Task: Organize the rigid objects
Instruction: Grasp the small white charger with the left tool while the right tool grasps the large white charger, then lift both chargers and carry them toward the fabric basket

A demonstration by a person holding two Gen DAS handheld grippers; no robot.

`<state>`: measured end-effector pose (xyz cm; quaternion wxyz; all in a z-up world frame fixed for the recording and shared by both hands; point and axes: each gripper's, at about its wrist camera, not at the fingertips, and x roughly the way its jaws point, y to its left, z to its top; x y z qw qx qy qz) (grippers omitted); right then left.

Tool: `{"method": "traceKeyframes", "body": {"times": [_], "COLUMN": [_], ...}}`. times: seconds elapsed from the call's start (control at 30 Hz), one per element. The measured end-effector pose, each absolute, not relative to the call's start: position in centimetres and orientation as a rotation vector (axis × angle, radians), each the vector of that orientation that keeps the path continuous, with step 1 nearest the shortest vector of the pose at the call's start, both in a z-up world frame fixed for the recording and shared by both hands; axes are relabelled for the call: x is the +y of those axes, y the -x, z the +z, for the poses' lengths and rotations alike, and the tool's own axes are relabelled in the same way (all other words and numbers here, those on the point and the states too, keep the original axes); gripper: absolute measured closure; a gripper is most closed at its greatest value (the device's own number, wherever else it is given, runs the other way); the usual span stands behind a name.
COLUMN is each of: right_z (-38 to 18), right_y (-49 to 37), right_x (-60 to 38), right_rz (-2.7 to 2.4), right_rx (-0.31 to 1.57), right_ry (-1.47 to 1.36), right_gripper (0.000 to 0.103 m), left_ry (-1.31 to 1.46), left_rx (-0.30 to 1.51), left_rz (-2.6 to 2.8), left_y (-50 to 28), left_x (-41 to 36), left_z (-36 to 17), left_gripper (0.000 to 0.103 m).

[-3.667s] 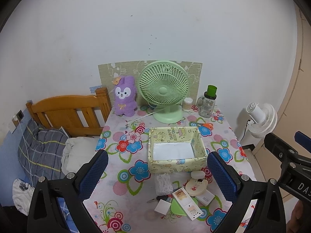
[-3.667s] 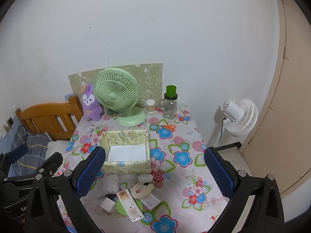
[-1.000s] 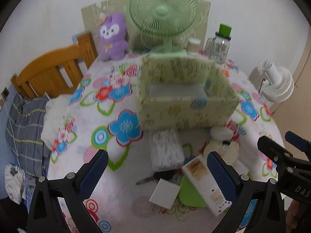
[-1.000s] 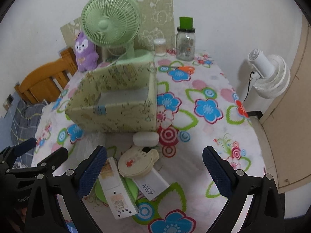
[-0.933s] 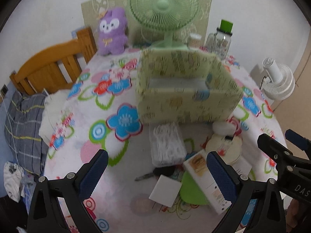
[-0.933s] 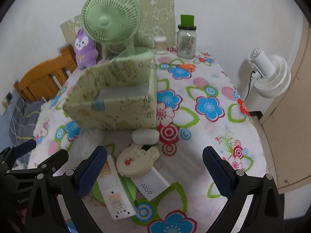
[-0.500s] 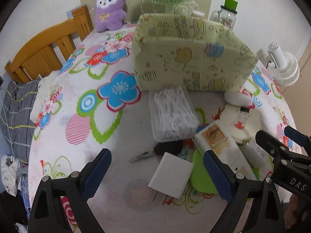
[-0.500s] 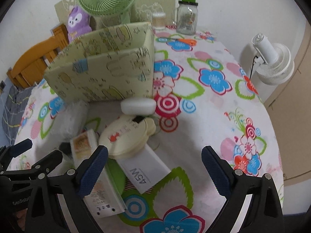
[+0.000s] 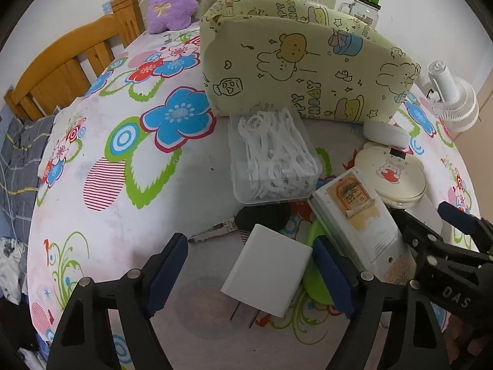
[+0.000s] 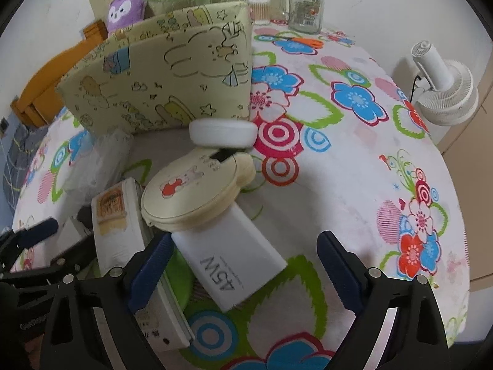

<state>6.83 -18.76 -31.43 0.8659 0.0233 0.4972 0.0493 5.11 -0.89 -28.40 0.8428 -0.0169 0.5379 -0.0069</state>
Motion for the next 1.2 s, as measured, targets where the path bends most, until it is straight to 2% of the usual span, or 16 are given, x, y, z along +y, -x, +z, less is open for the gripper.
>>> {"method": "traceKeyframes", "body": {"times": [0.2,0.23,0.3,0.4,0.83,1.2], "right_z": [-31.5,-31.5,-31.6,-31.5,-30.7,-27.4], "right_y": [-6.9,-6.8,-6.8,-6.7,-5.9,-5.5], "right_x": [-17.7,-17.6,-17.7,-17.6,-19.6,-20.4], "right_rz": [0.109,0.099,0.093,0.084,-0.019,-0.034], "right_rx": [1.028,1.024,1.023,1.019,1.037,0.983], "right_ry": [-0.027,-0.026,-0.037,-0.035,-0.049,-0.075], "right_gripper": [0.033,0.032,0.033,0.033,0.034,0.034], "left_ry": [0.051,0.058,0.076,0.045,0.076,0.078], "left_rx": [1.117,1.116,1.108,1.092,1.101,1.049], "left_rz": [-0.007,-0.014,-0.033,-0.02,-0.008,-0.015], "left_y": [-4.5,-4.4,-4.3,-4.3,-4.8,-5.2], "left_x": [-1.4,-1.5,-1.5,-2.1,-1.8,-2.1], "left_z": [-28.2,-28.1,-28.0,-27.8,-27.0,-24.6], "left_gripper": [0.03,0.033,0.051,0.056,0.06,0.062]}}
